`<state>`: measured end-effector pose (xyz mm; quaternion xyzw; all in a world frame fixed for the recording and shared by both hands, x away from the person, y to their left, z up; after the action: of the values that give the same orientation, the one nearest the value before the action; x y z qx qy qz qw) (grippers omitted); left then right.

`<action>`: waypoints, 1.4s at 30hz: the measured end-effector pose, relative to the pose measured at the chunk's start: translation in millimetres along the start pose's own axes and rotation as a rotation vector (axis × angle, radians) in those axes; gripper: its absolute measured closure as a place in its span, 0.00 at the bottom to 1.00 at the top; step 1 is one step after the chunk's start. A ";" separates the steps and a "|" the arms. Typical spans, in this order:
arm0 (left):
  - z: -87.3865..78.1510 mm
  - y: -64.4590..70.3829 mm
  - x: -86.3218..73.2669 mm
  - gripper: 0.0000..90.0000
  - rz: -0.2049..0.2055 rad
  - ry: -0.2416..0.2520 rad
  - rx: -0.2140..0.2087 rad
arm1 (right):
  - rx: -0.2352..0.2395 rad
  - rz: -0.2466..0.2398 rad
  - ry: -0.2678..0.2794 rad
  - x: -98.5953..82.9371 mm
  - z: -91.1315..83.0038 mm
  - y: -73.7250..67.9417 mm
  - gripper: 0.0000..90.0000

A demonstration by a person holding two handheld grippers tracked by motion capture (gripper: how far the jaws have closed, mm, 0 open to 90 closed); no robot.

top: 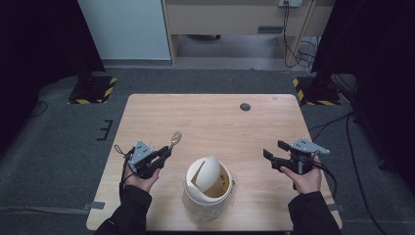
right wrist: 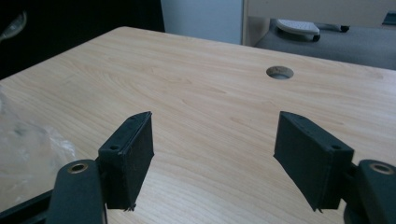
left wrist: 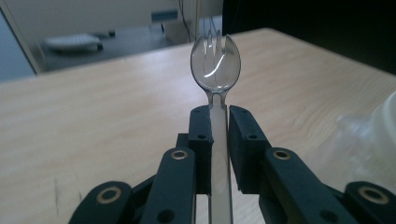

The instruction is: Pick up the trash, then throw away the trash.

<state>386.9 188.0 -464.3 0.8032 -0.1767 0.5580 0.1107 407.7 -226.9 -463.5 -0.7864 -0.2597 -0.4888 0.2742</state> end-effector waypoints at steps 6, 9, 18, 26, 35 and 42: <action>-10.4 4.8 18.0 0.89 -0.002 0.092 -0.005 | 0.016 -0.004 0.046 12.0 -2.8 -5.7 0.31; -15.4 6.9 28.8 0.89 0.002 0.135 -0.009 | 0.025 -0.007 0.062 16.3 -3.6 -7.9 0.32; -21.7 16.1 63.1 0.89 0.029 0.243 -0.045 | 0.056 -0.005 0.141 41.8 -6.9 -11.8 0.31; -9.0 40.2 89.3 0.89 0.088 0.297 -0.085 | 0.110 -0.018 0.231 75.8 -2.1 -23.6 0.32; -3.8 79.0 108.0 0.89 0.174 0.340 -0.142 | 0.181 -0.026 0.285 94.6 6.9 -43.7 0.35; 1.0 97.9 116.9 0.89 0.222 0.352 -0.164 | 0.260 -0.035 0.319 111.2 9.7 -65.8 0.37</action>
<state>384.7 79.5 -357.2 0.6574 -0.2870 0.6820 0.1427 412.3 -157.5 -354.1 -0.6524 -0.2874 -0.5741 0.4028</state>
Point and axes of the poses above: each handheld gripper's, and its own axes: z roughly forward along the jaws, x roughly out of its top, y roughly to its right, the point moved 5 cm from there along z, roughly forward along the jaws, and after that the axes turned 11 degrees about x, right-handed, at the moved point
